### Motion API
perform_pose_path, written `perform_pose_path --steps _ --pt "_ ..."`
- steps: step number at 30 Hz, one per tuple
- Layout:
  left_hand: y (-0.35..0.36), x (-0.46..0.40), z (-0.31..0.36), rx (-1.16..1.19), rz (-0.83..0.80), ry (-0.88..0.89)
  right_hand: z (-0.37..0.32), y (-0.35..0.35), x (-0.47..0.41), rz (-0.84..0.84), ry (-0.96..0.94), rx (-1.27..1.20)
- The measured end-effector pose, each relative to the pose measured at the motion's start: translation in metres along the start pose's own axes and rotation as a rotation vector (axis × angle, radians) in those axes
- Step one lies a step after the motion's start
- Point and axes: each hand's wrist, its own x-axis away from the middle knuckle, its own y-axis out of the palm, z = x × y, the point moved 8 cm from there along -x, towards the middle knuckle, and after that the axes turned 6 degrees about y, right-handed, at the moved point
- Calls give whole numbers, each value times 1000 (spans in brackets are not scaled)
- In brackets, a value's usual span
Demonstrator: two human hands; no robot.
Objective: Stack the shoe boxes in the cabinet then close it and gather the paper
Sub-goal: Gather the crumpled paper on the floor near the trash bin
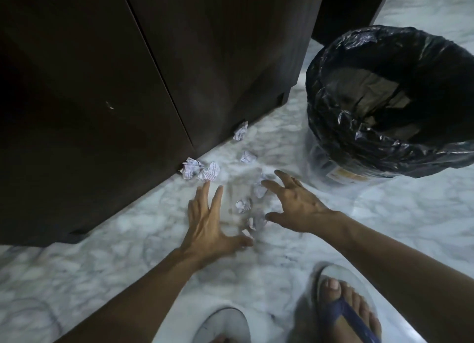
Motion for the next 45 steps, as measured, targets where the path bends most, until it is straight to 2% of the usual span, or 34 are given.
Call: perform_pose_path --steps 4,7,15,20,24,27,32,37,45 --pt "13 4 1 -152 -84 54 -6 10 -4 -42 -66 42" --pt "14 5 3 -181 -11 61 -15 18 -7 -48 -118 57" --pt "-8 -12 -8 -215 167 -85 -25 28 -10 -105 -158 158" --pt "-21 -21 -11 -211 271 -144 -28 21 -24 17 -146 168" --pt "-27 -29 -12 -142 342 -79 -24 9 -46 157 -111 141" --pt "-30 -39 -13 -156 304 -79 -23 0 -62 242 -98 108" --pt "-22 -52 -16 -191 238 -118 -24 -4 -91 206 -56 131" --pt "-20 -57 -18 -202 302 -94 -36 -11 -113 132 -63 121" --pt "-26 -66 -33 -224 349 -131 -40 -32 -146 181 -89 202"
